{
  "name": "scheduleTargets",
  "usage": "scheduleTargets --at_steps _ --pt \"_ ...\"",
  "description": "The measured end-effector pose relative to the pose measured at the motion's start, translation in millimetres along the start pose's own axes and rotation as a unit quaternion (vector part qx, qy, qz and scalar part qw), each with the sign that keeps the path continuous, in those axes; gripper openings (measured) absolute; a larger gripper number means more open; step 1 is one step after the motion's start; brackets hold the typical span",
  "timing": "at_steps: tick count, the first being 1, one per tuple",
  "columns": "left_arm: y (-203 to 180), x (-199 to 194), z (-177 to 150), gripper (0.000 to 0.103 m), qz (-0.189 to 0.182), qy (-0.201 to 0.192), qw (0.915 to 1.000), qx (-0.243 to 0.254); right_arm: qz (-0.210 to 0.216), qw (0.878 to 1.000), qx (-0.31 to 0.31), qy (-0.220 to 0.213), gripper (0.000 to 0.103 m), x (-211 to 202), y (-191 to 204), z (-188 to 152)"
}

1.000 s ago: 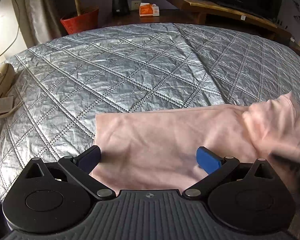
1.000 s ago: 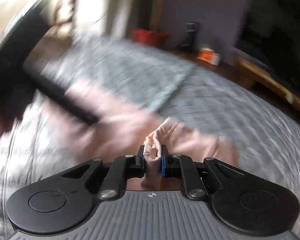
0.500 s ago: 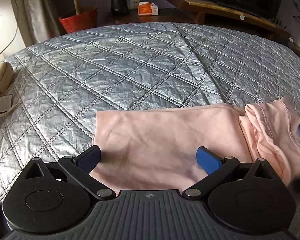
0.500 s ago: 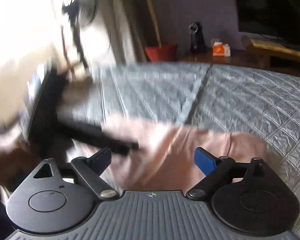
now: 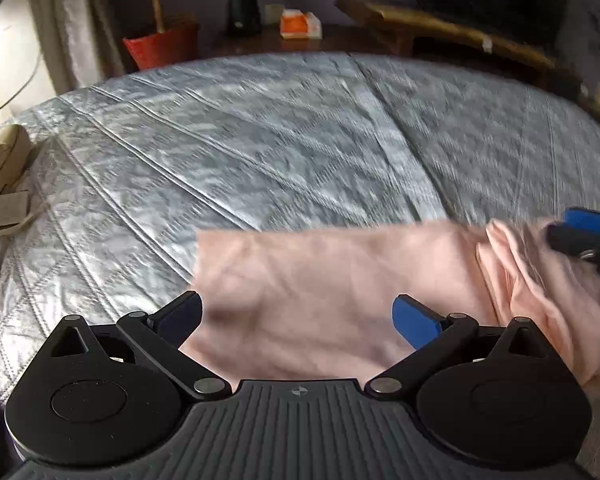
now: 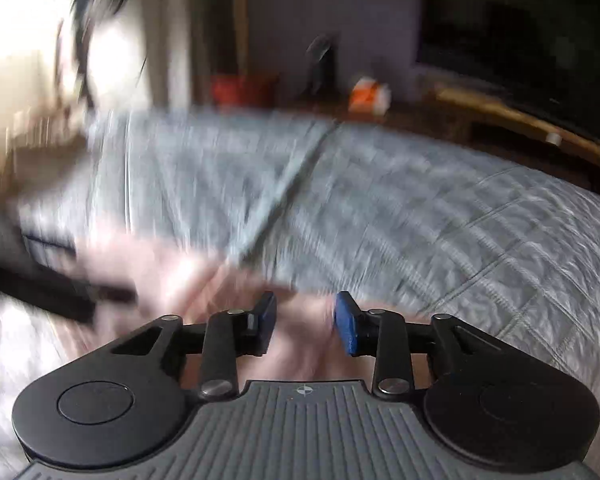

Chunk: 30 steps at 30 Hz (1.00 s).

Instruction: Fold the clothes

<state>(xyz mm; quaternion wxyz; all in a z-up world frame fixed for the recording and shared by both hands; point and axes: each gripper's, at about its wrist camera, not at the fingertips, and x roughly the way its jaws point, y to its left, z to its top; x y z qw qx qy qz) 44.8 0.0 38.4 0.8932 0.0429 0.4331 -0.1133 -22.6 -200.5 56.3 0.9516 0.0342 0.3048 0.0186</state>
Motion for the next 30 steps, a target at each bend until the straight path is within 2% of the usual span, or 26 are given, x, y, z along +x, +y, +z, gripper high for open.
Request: scheduleTargets --at_steps 3,7,9,11,13,16,20,23,24,30 --pt "28.5 -0.3 2.6 0.102 -0.015 0.006 0.9969 -0.077 0.025 0.999 0.036 -0.023 0.091 -18.3 -0.8 -5.5" --pt "59.9 -6.1 -7.9 0.102 -0.056 0.005 0.9833 -0.173 0.035 0.998 0.044 -0.034 0.086 -14.6 -0.4 -13.8" --pt "75.3 -12.8 -14.5 0.102 -0.071 -0.005 0.9720 -0.224 0.042 0.994 0.088 -0.054 0.086 -14.4 -10.1 -10.1" --pt "94.6 -20.7 -22.7 0.102 -0.083 -0.015 0.9538 -0.288 0.052 0.988 0.127 -0.067 0.086 -17.2 -20.1 -6.5" --pt "113.4 -26.4 -34.1 0.102 -0.097 -0.015 0.9299 -0.354 0.053 0.986 0.140 -0.074 0.086 -14.6 -26.0 -4.7" --pt "129.5 -36.8 -53.2 0.102 -0.120 -0.014 0.8955 -0.428 0.055 0.984 0.145 -0.083 0.088 -12.9 -31.3 -1.8" --pt "130.9 -47.5 -70.7 0.102 -0.138 -0.008 0.8671 -0.479 0.067 0.982 0.153 -0.089 0.094 -13.7 -35.9 0.2" --pt "131.0 -44.6 -80.1 0.103 -0.170 -0.006 0.8319 -0.528 0.074 0.982 0.155 -0.077 0.096 -12.0 -37.6 -0.5" --pt "131.1 -42.4 -81.0 0.103 -0.178 -0.008 0.8227 -0.540 0.074 0.983 0.152 -0.075 0.096 -12.4 -38.0 -0.5" --pt "125.3 -24.8 -88.2 0.103 -0.229 -0.010 0.7799 -0.582 0.082 0.981 0.167 -0.059 0.096 -10.6 -47.2 -1.6"
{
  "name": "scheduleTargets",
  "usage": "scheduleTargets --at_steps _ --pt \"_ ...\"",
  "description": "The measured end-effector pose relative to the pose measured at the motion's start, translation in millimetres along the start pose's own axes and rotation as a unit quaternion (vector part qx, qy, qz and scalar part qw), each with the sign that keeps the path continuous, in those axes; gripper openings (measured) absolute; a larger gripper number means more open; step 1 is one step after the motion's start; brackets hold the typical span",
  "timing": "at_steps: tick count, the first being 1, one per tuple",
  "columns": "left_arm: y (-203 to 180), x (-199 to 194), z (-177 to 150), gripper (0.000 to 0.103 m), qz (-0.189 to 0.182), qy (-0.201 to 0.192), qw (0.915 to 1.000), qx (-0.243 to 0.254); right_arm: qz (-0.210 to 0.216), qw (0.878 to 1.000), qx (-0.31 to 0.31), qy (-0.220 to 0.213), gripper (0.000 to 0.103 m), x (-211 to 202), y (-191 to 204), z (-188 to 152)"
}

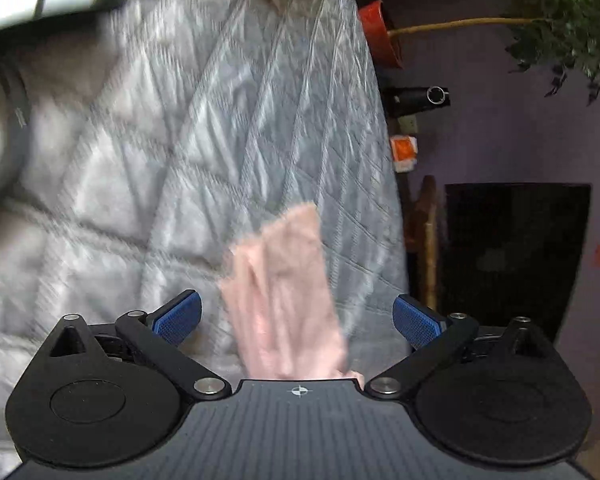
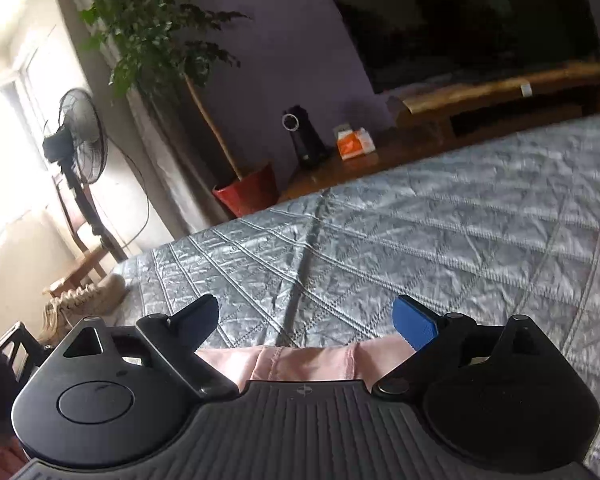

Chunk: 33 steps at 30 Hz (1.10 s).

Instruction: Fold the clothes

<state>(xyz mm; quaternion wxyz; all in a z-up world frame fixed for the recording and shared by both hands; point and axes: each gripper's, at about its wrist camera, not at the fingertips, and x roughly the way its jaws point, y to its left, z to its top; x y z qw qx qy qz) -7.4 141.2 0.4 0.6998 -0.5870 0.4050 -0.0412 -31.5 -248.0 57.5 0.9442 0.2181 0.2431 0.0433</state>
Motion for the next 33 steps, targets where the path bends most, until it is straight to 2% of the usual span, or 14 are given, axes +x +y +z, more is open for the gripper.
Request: scheduleTargets --at_steps 4,10,14,20,23,25,26,27,29,33 --pt "-1.9 9.2 -1.1 0.103 -0.006 -0.011 0.9999 0.005 0.009 1.000 -0.021 0.000 0.098 -0.1 5.6 0.1" --pt "-3.6 26.5 -0.2 0.103 -0.016 0.006 0.9995 -0.026 0.018 0.999 -0.051 0.004 0.099 0.9 15.6 -2.4" --pt "-8.6 29.9 -1.3 0.103 -0.012 -0.012 0.9998 -0.012 0.018 0.999 -0.049 0.005 0.100 1.5 15.7 -3.0" --pt "-4.2 27.7 -1.6 0.099 -0.028 -0.037 0.9989 -0.005 0.016 0.998 -0.061 0.010 0.101 1.6 18.0 -4.7" --pt "-0.3 25.9 -2.3 0.079 -0.018 -0.045 0.9988 -0.002 0.018 0.998 -0.059 0.011 0.101 1.9 18.2 -4.5" --pt "14.8 30.1 2.3 0.044 -0.033 -0.032 0.9979 -0.045 0.021 0.998 -0.064 0.012 0.102 1.5 19.7 -4.8" --pt "23.9 31.0 3.6 0.035 -0.037 -0.024 0.9967 -0.067 0.022 0.997 -0.067 0.014 0.102 1.4 20.1 -5.5" --pt "30.7 30.9 3.7 0.020 -0.037 -0.021 0.9959 -0.080 0.022 0.997 -0.070 0.017 0.101 1.4 20.4 -6.2" --pt "37.1 30.5 3.3 0.017 -0.032 -0.022 0.9957 -0.085 0.020 0.997 -0.071 0.019 0.101 1.2 18.9 -6.2" --pt "28.2 26.4 3.2 0.016 -0.013 -0.030 0.9985 -0.044 0.018 0.998 -0.062 0.028 0.102 2.2 13.2 -5.5"
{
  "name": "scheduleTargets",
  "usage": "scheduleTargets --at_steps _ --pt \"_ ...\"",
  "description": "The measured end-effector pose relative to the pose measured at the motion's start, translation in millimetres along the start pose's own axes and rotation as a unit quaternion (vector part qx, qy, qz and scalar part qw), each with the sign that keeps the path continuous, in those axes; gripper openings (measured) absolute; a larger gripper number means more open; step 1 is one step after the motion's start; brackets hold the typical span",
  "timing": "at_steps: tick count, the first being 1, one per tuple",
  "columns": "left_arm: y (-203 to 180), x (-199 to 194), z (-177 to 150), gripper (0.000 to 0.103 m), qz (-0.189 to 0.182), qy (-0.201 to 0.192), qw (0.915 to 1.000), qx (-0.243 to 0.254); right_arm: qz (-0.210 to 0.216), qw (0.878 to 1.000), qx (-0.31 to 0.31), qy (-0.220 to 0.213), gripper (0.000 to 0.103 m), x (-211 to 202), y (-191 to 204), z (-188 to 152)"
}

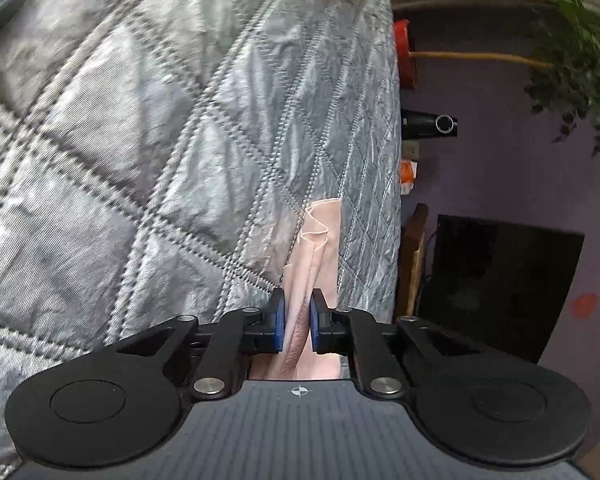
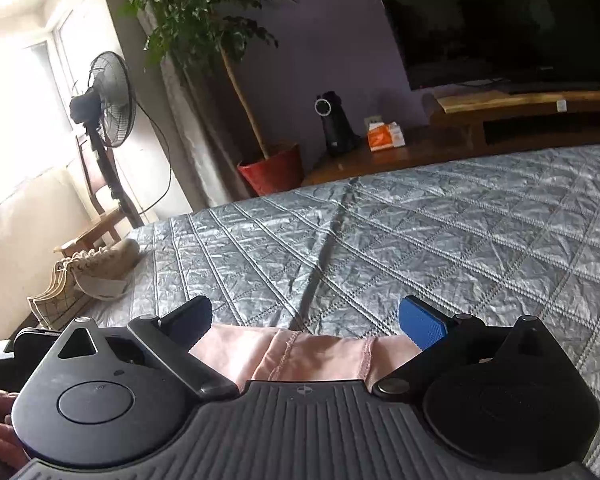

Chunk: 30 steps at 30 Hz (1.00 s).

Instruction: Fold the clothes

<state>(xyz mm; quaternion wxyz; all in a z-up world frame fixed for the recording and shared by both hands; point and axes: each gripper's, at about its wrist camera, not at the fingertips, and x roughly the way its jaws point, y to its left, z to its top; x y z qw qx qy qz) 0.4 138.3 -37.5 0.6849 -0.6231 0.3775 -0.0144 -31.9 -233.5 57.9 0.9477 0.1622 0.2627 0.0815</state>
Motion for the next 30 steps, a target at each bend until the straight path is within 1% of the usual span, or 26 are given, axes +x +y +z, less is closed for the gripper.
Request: scheduleTargets --at_steps 2,4,6,9,11,12,14,16,19,21,24,26,29,30 --pt "-9.1 -3.6 0.0 0.016 0.015 -0.014 0.9994 0.029 -0.011 1.000 -0.004 0.013 0.103 2.4 -2.7 -0.8" --pt "-17.9 -8.8 -0.8 0.015 0.025 -0.024 0.9975 0.062 -0.037 0.999 -0.005 0.037 0.103 6.4 -10.0 -2.3" --pt "-27.5 -15.2 -3.3 0.014 0.031 -0.033 0.9942 0.097 -0.054 0.997 0.016 0.048 0.101 6.2 -23.9 -2.4" --pt "-43.8 -20.0 -11.3 0.011 0.034 -0.040 0.9866 0.155 -0.064 0.995 0.054 0.060 0.100 3.0 -43.3 -4.6" --pt "-55.0 -25.1 -21.8 0.011 0.034 -0.046 0.9784 0.199 -0.068 0.994 0.057 0.058 0.100 -0.9 -47.7 -5.5" --pt "-61.2 -27.5 -28.3 0.010 0.034 -0.050 0.9730 0.223 -0.069 0.994 0.058 0.056 0.101 -3.0 -49.5 -5.9" --pt "-74.5 -32.0 -42.9 0.010 0.035 -0.061 0.9591 0.274 -0.068 0.994 0.060 0.057 0.101 -4.8 -51.1 -7.2" --pt "-87.2 -35.2 -58.0 0.009 0.028 -0.067 0.9461 0.316 -0.067 0.994 0.062 0.057 0.101 -6.8 -53.5 -8.3" --pt "-105.4 -33.9 -77.9 0.009 0.011 -0.061 0.9345 0.350 -0.067 0.994 0.070 0.052 0.101 -9.0 -56.9 -8.7" --pt "-120.4 -29.3 -93.4 0.009 -0.003 -0.056 0.9241 0.378 -0.070 0.994 0.074 0.049 0.101 -10.7 -59.7 -8.4" --pt "-143.8 -20.9 -124.6 0.009 -0.019 -0.046 0.9000 0.433 -0.086 0.991 0.091 0.045 0.101 -16.3 -69.2 -7.6" --pt "-156.2 -9.2 -145.6 0.009 -0.028 -0.038 0.8844 0.464 -0.092 0.988 0.120 0.042 0.101 -20.5 -81.6 -9.0" --pt "-164.2 1.5 -182.3 0.009 -0.037 -0.020 0.8564 0.515 -0.092 0.980 0.168 0.046 0.101 -22.7 -101.1 -13.3" --pt "-164.1 4.6 -193.8 0.009 -0.039 -0.012 0.8476 0.529 -0.097 0.979 0.171 0.051 0.101 -22.7 -104.0 -14.1"
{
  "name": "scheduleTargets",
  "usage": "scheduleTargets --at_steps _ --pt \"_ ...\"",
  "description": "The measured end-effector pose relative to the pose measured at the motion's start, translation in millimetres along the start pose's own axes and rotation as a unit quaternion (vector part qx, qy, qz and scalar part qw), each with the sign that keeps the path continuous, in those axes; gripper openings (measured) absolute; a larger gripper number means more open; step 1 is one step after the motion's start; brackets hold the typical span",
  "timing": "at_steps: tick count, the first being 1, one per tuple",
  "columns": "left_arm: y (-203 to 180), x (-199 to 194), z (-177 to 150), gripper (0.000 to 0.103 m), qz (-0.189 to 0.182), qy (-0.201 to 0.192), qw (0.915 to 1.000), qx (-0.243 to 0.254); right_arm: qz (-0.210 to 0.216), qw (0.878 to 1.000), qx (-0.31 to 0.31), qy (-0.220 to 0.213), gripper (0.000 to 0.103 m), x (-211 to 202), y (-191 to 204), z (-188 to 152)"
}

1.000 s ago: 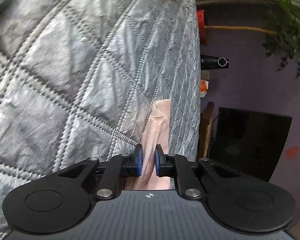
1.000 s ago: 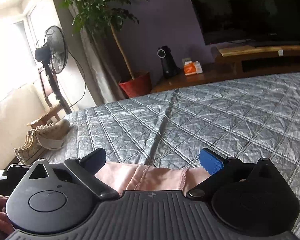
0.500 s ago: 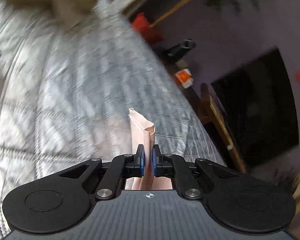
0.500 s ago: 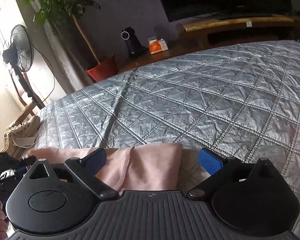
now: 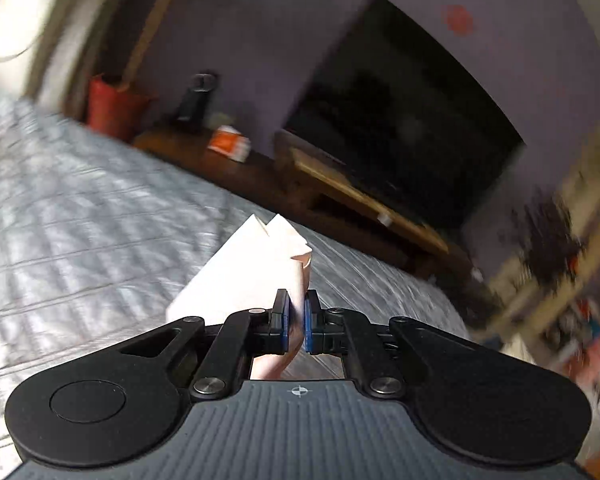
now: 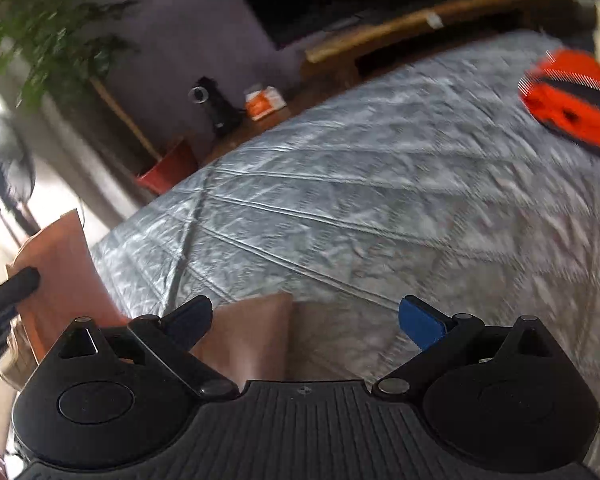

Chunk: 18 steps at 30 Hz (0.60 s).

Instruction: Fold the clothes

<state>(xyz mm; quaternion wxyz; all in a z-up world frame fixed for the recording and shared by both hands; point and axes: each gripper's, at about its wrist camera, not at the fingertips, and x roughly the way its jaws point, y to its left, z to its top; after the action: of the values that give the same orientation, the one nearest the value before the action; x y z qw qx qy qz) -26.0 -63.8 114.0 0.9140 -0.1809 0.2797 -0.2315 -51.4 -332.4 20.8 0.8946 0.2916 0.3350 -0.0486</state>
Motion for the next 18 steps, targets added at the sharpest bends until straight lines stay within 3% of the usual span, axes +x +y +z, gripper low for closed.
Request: scheduleTargets --at_steps 4,7,10,12,14,16,18 --pt "-30.9 18.2 -28.2 0.009 -0.025 0.038 0.9974 0.057 -0.008 1.000 0.011 -0.010 0.101 -5.7 -8.2 2.3" --pt "-42.4 40.3 -54.7 0.009 -0.034 0.092 0.9912 0.089 -0.014 0.999 0.035 -0.027 0.101 -12.2 -19.4 4.2" --pt "-40.6 57.1 -81.4 0.012 -0.035 0.143 0.9844 0.097 -0.005 0.997 0.066 -0.043 0.101 -17.6 -31.1 5.5" --pt "-42.7 58.9 -93.9 0.013 -0.035 0.156 0.9816 0.104 -0.003 0.997 0.064 -0.047 0.101 -19.4 -33.7 6.4" --pt "-49.0 58.5 -100.9 0.021 -0.041 0.158 0.9799 0.114 0.000 0.997 0.062 -0.047 0.101 -18.3 -32.4 6.5" --pt "-55.1 59.7 -106.3 0.035 -0.047 0.160 0.9783 0.123 0.006 0.997 0.061 -0.048 0.102 -17.4 -29.7 5.9" --pt "-54.6 64.3 -108.1 0.039 -0.048 0.164 0.9779 0.121 0.012 0.997 0.056 -0.048 0.103 -16.8 -27.2 5.8"
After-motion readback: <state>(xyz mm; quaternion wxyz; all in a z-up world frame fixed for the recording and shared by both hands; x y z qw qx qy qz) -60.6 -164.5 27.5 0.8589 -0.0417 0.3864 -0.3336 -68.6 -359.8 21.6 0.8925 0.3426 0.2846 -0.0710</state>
